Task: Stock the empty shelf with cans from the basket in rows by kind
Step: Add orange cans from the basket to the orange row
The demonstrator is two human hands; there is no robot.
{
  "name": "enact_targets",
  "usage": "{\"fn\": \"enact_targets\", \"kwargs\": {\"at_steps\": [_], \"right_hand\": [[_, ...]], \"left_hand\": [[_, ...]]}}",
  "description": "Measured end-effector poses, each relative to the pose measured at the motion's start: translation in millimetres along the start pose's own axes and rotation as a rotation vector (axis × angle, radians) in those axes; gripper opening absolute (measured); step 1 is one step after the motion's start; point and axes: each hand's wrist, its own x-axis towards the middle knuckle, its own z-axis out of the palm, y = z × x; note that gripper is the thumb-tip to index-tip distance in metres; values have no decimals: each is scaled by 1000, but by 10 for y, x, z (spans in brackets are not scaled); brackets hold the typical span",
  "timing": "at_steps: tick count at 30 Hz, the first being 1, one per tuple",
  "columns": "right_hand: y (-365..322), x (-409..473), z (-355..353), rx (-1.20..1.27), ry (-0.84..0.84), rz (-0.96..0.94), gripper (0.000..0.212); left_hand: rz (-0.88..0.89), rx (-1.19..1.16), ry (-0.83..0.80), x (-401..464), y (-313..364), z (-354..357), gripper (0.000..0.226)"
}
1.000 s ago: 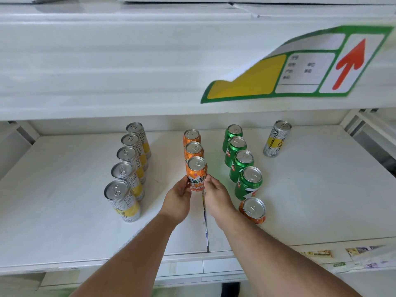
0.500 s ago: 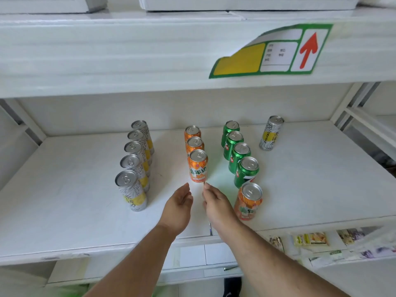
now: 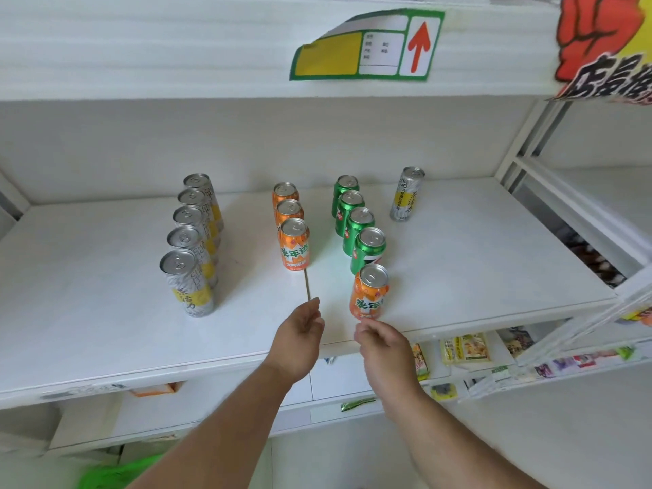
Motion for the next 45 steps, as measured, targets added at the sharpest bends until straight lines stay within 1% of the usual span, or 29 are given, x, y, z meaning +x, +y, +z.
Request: {"fn": "enact_targets", "kwargs": {"at_steps": [1, 3, 5, 7, 9, 11, 14, 21, 26, 31, 36, 41, 45], "right_hand": [[24, 30, -67, 22, 72, 31, 12], [65, 120, -200, 52, 178, 65, 20], [31, 247, -326, 88, 190, 100, 33], [-18, 385, -403, 70, 90, 139, 42], [-20, 524, -434, 7, -37, 134, 46], [-25, 619, -423, -28, -136, 102, 46], [-33, 706, -386, -35, -220, 49, 41], [-36, 693, -290, -28, -251, 17, 41], [-95, 616, 0, -63, -337, 22, 41], [-153, 537, 295, -101, -418, -26, 39], [-185, 498, 495, -149, -458, -42, 40], [-188, 491, 527, -161, -442, -39, 38], [-157, 480, 534, -170, -407, -19, 36]], "left_hand": [[-4, 8, -7, 15, 20, 59, 45], [-23, 21, -30, 25, 85, 183, 47], [-28, 33, -67, 40, 142, 295, 49], [-36, 37, -81, 75, 187, 394, 51], [-44, 35, -74, 115, 211, 476, 53], [-40, 49, -73, 129, 249, 535, 54], [-5, 87, -86, 157, 268, 593, 53], [47, 123, -72, 123, 270, 507, 53], [28, 117, 15, 29, 204, 248, 54], [43, 113, 83, -45, 125, -44, 55], [36, 88, 132, -90, 81, -235, 55], [19, 88, 138, -67, 53, -343, 58], [-35, 62, 142, -95, -4, -378, 57]]}}
